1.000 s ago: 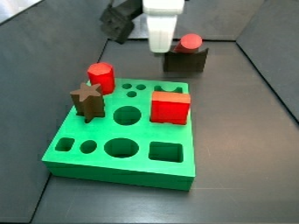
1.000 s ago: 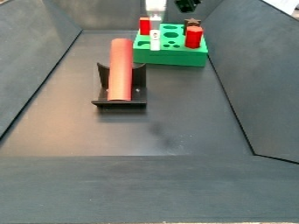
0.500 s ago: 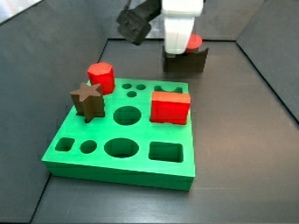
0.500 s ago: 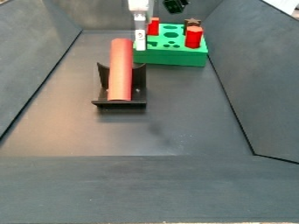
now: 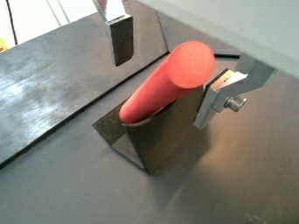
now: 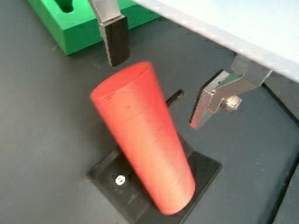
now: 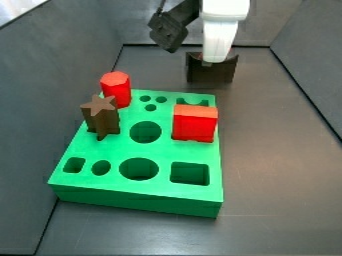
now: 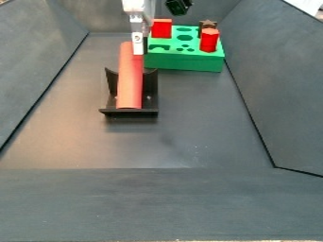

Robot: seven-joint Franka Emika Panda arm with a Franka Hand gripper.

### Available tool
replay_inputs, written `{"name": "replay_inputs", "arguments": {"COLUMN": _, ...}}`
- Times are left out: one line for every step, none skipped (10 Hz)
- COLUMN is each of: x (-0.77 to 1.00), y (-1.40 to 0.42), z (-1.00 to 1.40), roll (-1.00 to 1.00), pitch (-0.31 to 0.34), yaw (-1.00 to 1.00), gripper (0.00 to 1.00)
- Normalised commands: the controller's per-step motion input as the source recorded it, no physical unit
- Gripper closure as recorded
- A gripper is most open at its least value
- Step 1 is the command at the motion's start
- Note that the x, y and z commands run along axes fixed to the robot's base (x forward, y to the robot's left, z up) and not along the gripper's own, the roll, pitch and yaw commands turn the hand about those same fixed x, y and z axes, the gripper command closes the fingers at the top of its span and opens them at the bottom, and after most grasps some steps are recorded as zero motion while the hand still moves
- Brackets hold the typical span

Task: Pick up the oval object. Move up. Place the oval object on the fixture. Regrasp the oval object. Move to above the board. Insert the oval object.
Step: Regrasp the oval object.

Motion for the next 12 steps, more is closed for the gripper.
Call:
{"name": "replay_inputs", "arguments": {"x": 0.46, "y": -0.01, "z": 0.00, "roll": -0.01, "pitch": 0.211, "yaw": 0.05, "gripper": 0.00}}
{"name": "replay_inputs", "arguments": {"x": 0.42, "y": -0.01, "z": 0.00, "roll": -0.01, "pitch": 0.216, "yaw": 0.05, "gripper": 0.00}}
{"name": "replay_inputs", "arguments": {"x": 0.33, "y": -0.02, "z": 0.00, "roll": -0.03, "pitch": 0.220, "yaw": 0.05, "gripper": 0.00}}
{"name": "replay_inputs", "arguments": {"x": 0.29, "y": -0.01, "z": 0.00, "roll": -0.03, "pitch": 0.218, "yaw": 0.05, "gripper": 0.00}}
{"name": "replay_inputs", "arguments": {"x": 0.23, "y": -0.01, "z": 0.00, "roll": -0.03, "pitch": 0.223, "yaw": 0.05, "gripper": 0.00}}
{"name": "replay_inputs", "arguments": {"x": 0.17, "y": -0.01, "z": 0.00, "roll": -0.04, "pitch": 0.230, "yaw": 0.05, "gripper": 0.00}}
{"name": "replay_inputs", "arguments": {"x": 0.12, "y": -0.01, "z": 0.00, "roll": -0.04, "pitch": 0.234, "yaw": 0.05, "gripper": 0.00}}
{"name": "replay_inputs", "arguments": {"x": 0.08, "y": -0.02, "z": 0.01, "roll": -0.04, "pitch": 0.223, "yaw": 0.06, "gripper": 0.00}}
{"name": "replay_inputs", "arguments": {"x": 0.07, "y": -0.01, "z": 0.00, "roll": -0.05, "pitch": 0.215, "yaw": 0.06, "gripper": 0.00}}
{"name": "replay_inputs", "arguments": {"x": 0.07, "y": -0.01, "z": 0.00, "roll": -0.05, "pitch": 0.213, "yaw": 0.06, "gripper": 0.00}}
{"name": "replay_inputs", "arguments": {"x": 0.07, "y": -0.01, "z": 0.00, "roll": -0.05, "pitch": 0.212, "yaw": 0.06, "gripper": 0.00}}
{"name": "replay_inputs", "arguments": {"x": 0.07, "y": -0.01, "z": 0.00, "roll": -0.05, "pitch": 0.211, "yaw": 0.06, "gripper": 0.00}}
